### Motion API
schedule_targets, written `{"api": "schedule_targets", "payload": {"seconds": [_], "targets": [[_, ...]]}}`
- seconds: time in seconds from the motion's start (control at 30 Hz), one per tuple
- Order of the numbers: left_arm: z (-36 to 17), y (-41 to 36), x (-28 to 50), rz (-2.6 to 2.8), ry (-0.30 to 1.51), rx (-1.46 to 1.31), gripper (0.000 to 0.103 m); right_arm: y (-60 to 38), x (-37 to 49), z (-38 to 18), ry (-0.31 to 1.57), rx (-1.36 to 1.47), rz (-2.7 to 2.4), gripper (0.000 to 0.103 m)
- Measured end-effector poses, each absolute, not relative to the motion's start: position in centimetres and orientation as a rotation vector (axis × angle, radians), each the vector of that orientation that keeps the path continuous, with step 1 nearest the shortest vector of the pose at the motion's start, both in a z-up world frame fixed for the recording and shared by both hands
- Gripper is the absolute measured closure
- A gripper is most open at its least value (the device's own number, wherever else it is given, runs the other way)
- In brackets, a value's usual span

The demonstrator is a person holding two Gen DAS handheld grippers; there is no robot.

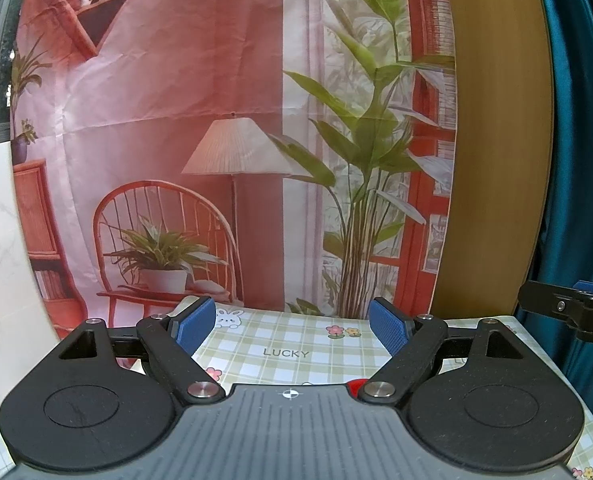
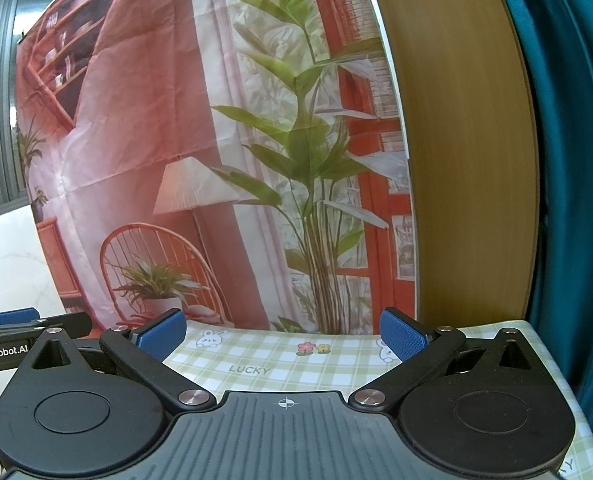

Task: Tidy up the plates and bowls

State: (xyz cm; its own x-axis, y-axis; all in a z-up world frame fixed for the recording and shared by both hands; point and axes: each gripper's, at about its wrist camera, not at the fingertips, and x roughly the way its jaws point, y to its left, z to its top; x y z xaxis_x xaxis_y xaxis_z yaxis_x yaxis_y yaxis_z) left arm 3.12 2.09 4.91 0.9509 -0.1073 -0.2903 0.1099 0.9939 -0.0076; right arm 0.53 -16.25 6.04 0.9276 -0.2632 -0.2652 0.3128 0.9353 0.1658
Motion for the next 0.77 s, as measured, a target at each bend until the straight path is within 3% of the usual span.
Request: {"api": "schedule_targets", "payload": {"seconds": [0.77], "targets": [[4.86,2.15,3.16,-0.102,0.298,0.005,0.017,-16.22,0.74,5.97,0.244,0.211,-0.297,0.000]]}}
